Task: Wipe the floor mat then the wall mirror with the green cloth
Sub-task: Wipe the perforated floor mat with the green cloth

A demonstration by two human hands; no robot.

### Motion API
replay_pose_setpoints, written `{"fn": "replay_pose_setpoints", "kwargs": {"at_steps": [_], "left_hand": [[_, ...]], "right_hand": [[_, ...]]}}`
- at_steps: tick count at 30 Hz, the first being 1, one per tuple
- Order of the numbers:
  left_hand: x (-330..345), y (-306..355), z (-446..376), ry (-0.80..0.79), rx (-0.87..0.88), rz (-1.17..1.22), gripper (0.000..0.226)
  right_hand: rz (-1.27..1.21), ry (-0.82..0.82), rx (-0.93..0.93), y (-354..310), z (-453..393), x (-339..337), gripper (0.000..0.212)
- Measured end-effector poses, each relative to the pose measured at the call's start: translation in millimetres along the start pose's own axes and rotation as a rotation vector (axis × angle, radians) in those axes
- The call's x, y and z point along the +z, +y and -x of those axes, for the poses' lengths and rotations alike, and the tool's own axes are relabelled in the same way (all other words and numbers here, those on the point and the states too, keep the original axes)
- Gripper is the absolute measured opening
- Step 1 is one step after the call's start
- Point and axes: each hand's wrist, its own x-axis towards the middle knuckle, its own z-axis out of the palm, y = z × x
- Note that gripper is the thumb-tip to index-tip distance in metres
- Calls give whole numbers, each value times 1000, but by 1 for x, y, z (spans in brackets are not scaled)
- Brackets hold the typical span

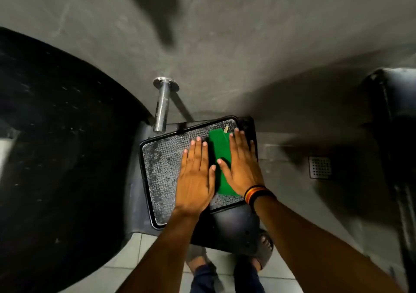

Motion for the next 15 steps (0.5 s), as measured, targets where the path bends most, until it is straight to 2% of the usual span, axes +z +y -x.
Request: {"fn": "replay_pose_setpoints", "kwargs": {"at_steps": [5,7,11,15], "left_hand": [[24,-13,-5,9,-24,16,64],[29,-15,-8,15,-8,22,64],[34,-15,-10,52,-4,8,64],[21,-5,-9,79,14,24,64]], "right_hand": [[96,-60,36,7,-15,40,90],[102,-42,44,7,-16,47,87],[18,23,85,5,-22,54,71],[-94,44,90,2,-22,36,76]]}}
